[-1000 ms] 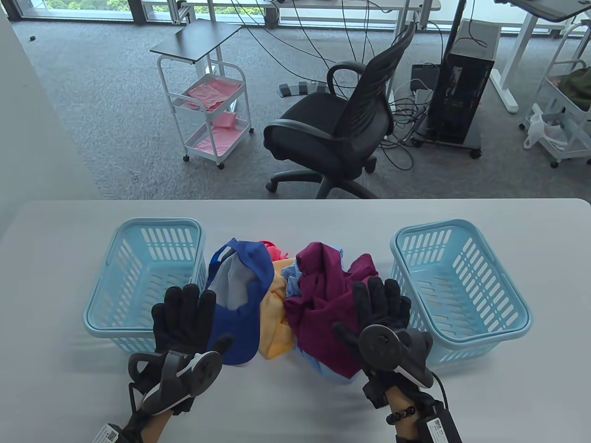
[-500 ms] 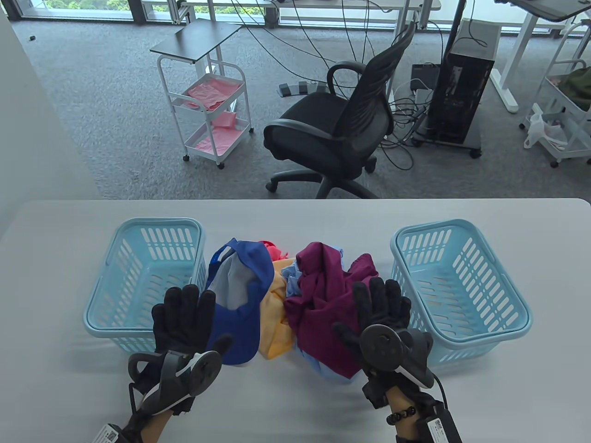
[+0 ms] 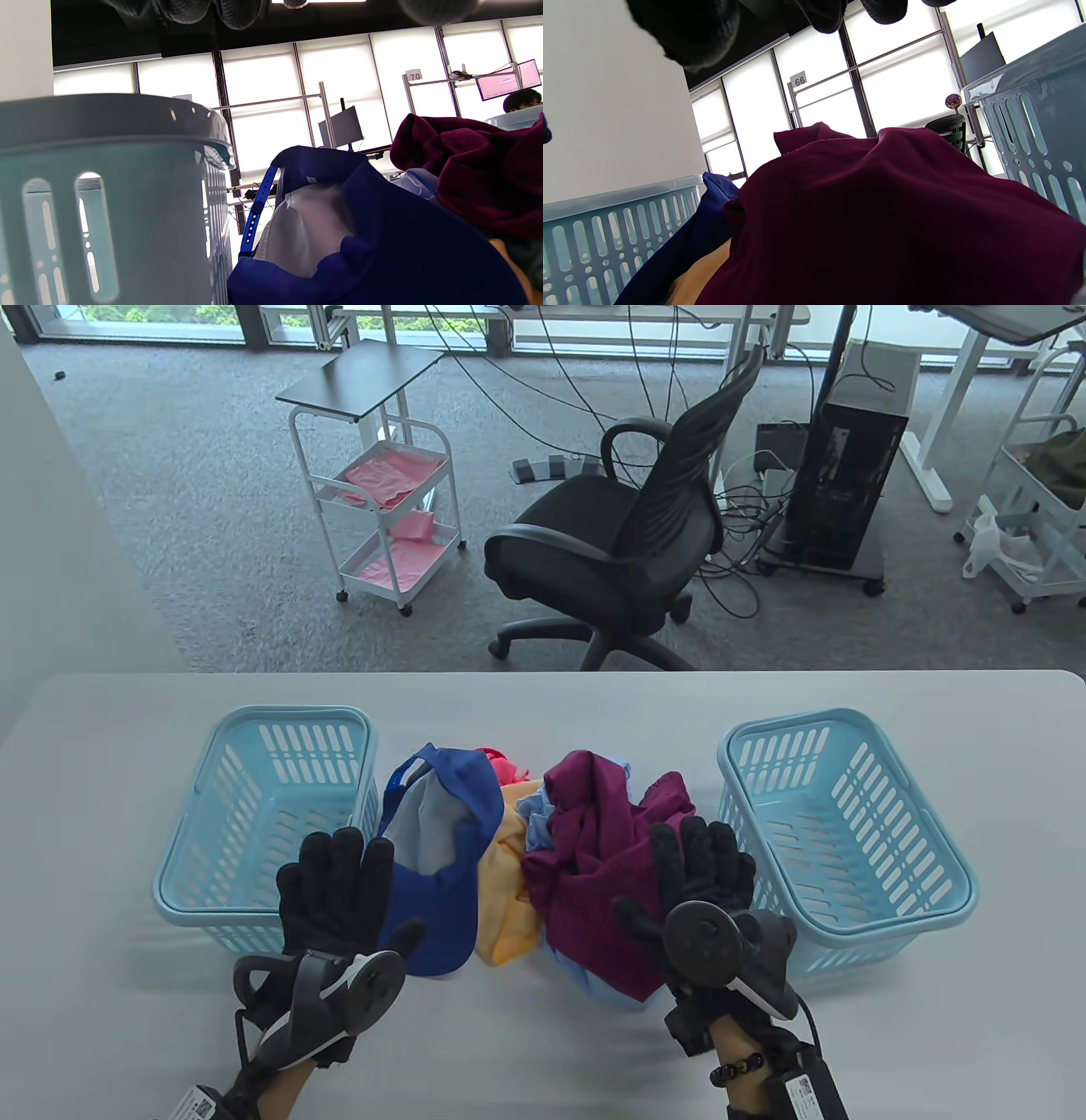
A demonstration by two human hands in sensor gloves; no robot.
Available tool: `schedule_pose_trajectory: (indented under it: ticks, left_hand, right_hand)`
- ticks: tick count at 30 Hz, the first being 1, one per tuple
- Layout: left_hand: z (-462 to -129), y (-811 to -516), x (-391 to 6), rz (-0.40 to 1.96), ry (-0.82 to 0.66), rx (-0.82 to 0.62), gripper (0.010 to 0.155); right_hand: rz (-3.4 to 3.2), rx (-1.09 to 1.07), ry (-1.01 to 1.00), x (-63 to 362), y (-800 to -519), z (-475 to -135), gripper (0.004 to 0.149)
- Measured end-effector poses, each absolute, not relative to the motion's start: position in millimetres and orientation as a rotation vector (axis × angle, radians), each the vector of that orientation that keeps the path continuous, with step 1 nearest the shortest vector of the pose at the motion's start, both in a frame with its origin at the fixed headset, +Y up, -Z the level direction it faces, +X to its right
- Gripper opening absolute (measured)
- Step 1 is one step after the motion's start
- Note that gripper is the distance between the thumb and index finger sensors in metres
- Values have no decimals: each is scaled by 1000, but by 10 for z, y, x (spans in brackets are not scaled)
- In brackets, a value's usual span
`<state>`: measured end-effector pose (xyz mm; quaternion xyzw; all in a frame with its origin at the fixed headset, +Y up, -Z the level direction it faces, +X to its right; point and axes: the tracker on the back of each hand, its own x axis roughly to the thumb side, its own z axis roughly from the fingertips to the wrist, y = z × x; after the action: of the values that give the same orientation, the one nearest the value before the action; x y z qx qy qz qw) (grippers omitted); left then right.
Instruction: Sort apparel and towels into hand baskets
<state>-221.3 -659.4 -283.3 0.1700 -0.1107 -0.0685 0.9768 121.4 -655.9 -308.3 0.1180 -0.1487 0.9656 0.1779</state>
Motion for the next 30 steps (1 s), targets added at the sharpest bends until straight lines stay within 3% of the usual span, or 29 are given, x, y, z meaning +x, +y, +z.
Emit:
schedule_pose_trajectory:
  ticks: [7,15,22,30]
  left_hand:
    - [-2833,-6590,-2218,-136,-218,349,87]
    - [-2835,-6586,-2221,-133,-219,351,86]
    - [-2831,-6584,-2217,-129,-227,354,86]
    - [-2824,-6583,-2213,-123,-231,352,86]
  right_hand:
    - [2693,311,-420,1204,-6467,-3062,87]
    - [2736,241,-328,1015,-6306,-3120,99]
    - [2877,133,168,746,-6520,-3655,118]
    - [2958,-20,536,557,-7001,-4176,125]
